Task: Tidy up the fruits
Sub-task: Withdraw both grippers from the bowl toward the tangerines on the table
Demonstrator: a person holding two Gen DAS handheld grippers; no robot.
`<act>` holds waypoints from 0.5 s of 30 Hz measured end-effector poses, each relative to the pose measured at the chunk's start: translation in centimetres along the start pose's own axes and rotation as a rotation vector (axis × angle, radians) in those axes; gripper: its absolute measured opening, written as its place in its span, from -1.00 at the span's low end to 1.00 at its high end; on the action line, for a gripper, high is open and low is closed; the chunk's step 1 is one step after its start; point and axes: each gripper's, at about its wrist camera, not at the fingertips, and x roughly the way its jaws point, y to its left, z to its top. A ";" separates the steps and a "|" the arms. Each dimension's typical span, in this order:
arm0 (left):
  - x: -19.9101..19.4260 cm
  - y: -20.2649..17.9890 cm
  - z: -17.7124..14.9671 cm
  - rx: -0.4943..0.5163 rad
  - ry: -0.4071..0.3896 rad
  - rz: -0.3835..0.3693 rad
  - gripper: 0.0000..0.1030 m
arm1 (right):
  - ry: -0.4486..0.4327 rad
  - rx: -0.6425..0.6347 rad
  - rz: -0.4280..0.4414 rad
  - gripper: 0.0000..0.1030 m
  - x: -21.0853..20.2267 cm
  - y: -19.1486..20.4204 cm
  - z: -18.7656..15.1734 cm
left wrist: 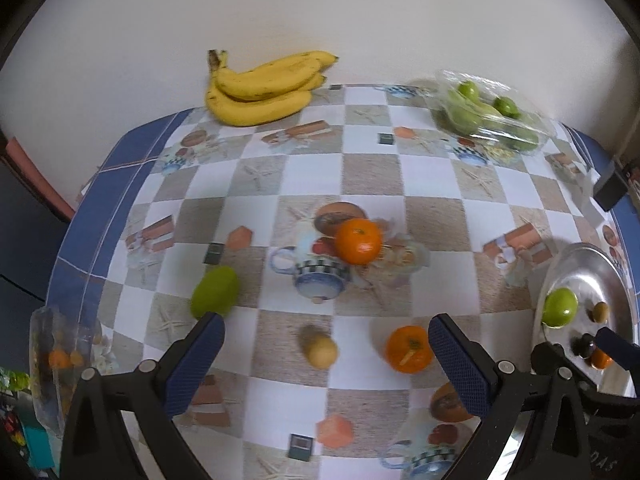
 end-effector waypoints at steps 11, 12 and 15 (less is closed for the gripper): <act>0.2 6.9 -0.3 -0.142 -0.002 0.019 1.00 | 0.033 -0.099 0.082 1.00 1.3 6.6 0.1; 0.3 7.4 -0.4 -0.154 0.000 0.020 1.00 | 0.034 -0.104 0.086 1.00 1.3 7.0 0.1; 0.5 8.3 -0.6 -0.176 0.005 0.017 1.00 | 0.033 -0.128 0.094 1.00 1.6 8.1 0.2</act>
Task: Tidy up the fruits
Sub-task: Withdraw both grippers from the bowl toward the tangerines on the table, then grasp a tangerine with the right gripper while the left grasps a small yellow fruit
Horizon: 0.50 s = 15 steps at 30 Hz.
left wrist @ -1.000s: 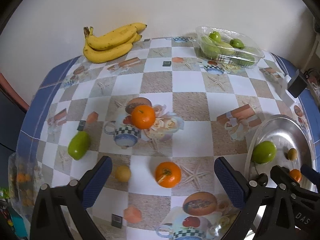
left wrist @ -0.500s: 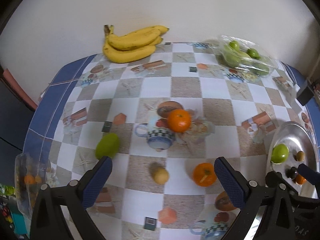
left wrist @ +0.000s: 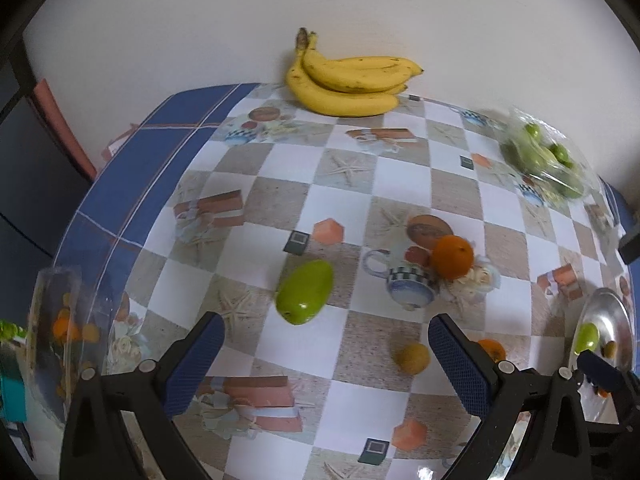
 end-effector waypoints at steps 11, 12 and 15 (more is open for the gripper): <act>0.9 1.8 0.1 -0.044 0.009 0.007 1.00 | 0.058 -0.017 -0.017 1.00 2.4 1.8 0.3; 1.0 1.9 0.1 -0.046 0.008 0.009 1.00 | 0.060 -0.025 -0.021 1.00 2.5 2.0 0.4; 1.0 2.1 0.2 -0.061 0.004 0.007 1.00 | 0.062 -0.040 -0.027 1.00 2.7 2.5 0.6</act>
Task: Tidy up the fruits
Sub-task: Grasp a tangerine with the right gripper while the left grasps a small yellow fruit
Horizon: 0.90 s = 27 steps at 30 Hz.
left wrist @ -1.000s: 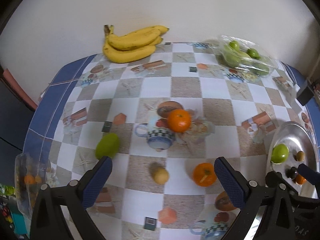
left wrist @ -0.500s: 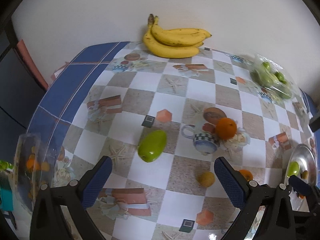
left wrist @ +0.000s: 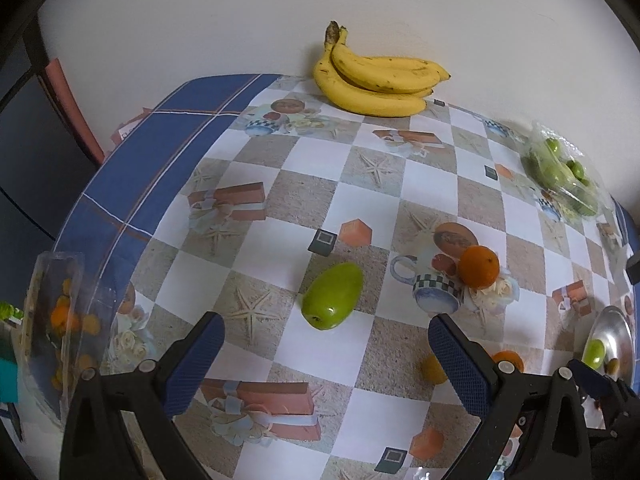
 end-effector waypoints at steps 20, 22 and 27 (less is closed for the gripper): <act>1.7 -1.7 -0.5 -0.008 0.032 -0.055 1.00 | 0.015 -0.041 -0.021 1.00 1.2 0.1 -0.3; 2.1 -1.9 -0.7 0.000 0.041 -0.051 1.00 | 0.023 -0.045 -0.023 1.00 1.5 0.1 -0.4; 3.3 -2.4 -1.1 0.004 0.082 -0.047 1.00 | 0.044 -0.060 -0.032 0.99 2.4 0.1 -0.6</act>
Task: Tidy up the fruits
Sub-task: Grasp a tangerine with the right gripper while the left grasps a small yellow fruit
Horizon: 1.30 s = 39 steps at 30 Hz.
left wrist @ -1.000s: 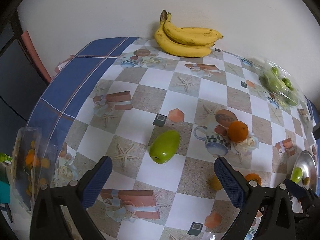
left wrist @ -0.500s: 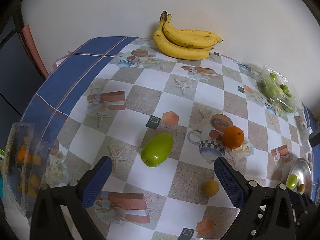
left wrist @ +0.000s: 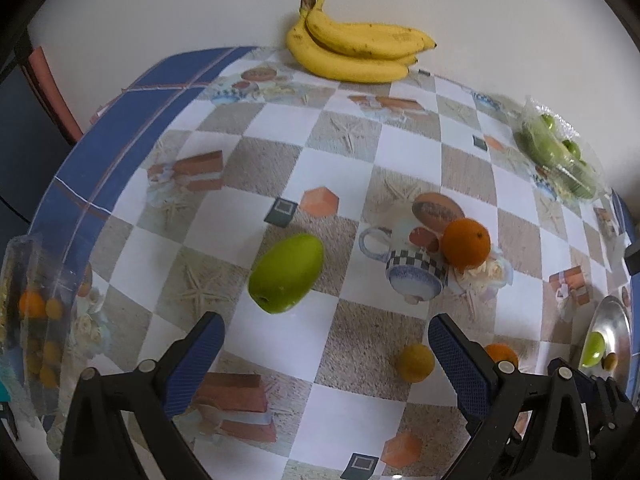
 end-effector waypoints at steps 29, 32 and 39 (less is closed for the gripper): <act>1.7 -2.3 -0.8 -0.016 0.118 -0.152 0.48 | 0.003 0.001 0.054 -0.25 0.3 0.1 -0.5; 2.2 -2.5 -0.9 -0.034 0.141 -0.181 0.31 | 0.004 0.017 0.059 -0.25 0.2 -0.3 -0.4; 2.9 -3.0 -1.2 -0.038 0.154 -0.190 -0.10 | 0.006 0.027 0.064 -0.25 0.0 -0.6 -0.2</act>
